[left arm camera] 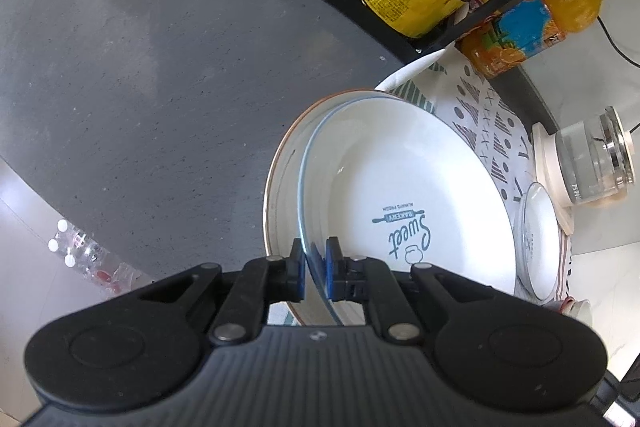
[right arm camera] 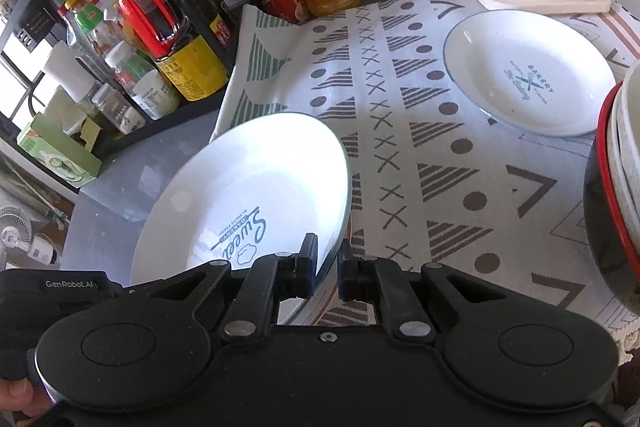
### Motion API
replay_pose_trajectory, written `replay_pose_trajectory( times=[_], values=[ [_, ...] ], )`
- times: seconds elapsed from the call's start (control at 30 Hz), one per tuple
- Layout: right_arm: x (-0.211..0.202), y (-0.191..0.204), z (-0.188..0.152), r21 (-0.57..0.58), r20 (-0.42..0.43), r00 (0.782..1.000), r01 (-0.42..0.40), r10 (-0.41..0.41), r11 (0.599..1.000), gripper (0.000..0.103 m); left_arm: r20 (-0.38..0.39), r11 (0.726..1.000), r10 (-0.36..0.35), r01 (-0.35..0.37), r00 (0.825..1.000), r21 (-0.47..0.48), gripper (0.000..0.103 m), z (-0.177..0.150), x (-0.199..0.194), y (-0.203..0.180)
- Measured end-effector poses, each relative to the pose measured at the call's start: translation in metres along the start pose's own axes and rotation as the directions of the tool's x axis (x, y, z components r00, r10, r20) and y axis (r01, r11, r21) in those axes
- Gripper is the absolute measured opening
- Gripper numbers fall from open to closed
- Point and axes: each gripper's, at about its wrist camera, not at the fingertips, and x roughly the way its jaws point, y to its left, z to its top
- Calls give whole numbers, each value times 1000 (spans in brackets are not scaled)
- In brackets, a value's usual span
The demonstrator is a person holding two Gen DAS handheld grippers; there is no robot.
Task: Organize plates and bowls
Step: 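Carry the 'Sweet' plate with the right gripper onto the orange-rimmed plate, then open the right gripper and move it to the white 'BAKERY' plate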
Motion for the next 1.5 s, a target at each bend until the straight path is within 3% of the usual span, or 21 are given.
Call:
replay_pose_trajectory(
  times=[0.27,0.6,0.97,1.13,1.3,1.5],
  values=[
    [4,0,0,31,-14,1000,2,-1,1000,8,-33,1000,22,-22,999,-21,10,6,1,4],
    [10,1,0,40,-48,998,32,-30,999,9,41,997,79,-79,996,-2,11,23,-21,5],
    [21,8,-1,13,-102,993,54,-52,998,13,35,993,112,-111,993,-31,11,26,-18,18],
    [14,9,5,25,-96,995,39,-37,999,24,67,993,121,-120,990,-18,14,34,-29,9],
    [-7,8,17,23,-41,999,13,-12,1000,44,115,995,98,-101,989,22,43,44,-35,-20],
    [-32,-6,39,39,43,999,5,-6,999,58,112,995,29,-39,993,89,48,47,-30,-64]
  ],
)
